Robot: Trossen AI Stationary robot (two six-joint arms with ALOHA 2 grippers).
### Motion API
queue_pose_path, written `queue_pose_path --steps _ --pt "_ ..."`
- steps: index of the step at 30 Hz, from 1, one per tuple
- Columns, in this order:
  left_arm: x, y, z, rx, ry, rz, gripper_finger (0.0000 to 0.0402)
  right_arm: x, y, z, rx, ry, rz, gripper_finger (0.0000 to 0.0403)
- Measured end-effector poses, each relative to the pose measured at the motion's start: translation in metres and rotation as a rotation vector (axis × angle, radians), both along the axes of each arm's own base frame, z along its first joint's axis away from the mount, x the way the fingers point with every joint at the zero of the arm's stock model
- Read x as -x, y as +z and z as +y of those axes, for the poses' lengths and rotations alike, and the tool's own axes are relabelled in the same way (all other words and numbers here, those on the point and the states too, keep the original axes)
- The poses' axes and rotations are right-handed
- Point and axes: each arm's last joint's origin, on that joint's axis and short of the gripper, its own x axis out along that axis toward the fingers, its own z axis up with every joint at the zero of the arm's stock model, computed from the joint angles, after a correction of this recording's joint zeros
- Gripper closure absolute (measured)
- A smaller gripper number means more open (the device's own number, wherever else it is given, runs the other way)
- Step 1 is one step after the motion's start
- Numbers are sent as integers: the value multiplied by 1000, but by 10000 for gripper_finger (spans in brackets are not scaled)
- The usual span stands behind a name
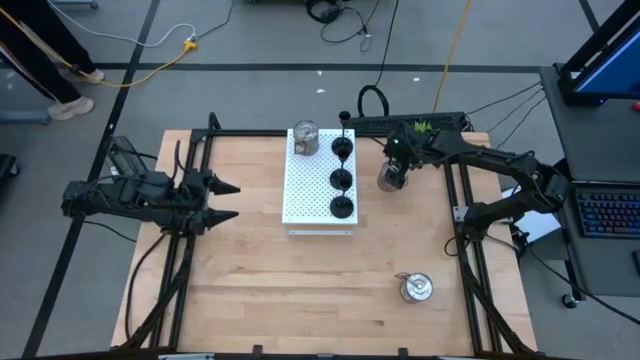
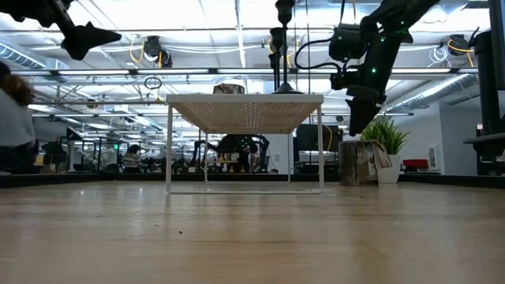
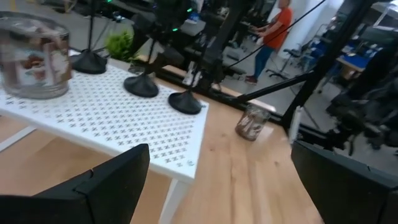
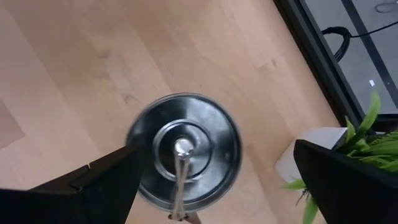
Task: Pick & Place candle stick holders
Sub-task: Put the top brown scented candle on the shelf aligned with the brown scented candle
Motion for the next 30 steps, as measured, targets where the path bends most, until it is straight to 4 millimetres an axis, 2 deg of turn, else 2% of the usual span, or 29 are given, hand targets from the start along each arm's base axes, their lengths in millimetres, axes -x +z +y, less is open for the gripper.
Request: queue_pose_path --steps 8,20,30 --pt "0 4 -2 5 -63 -36 2 -5 -11 -4 -47 15 21 3" --pt "0 3 -2 10 -69 -35 2 -16 -22 -10 -67 21 9 3" --pt "0 3 -2 10 -71 -35 2 -12 -13 -7 -43 19 -26 3"
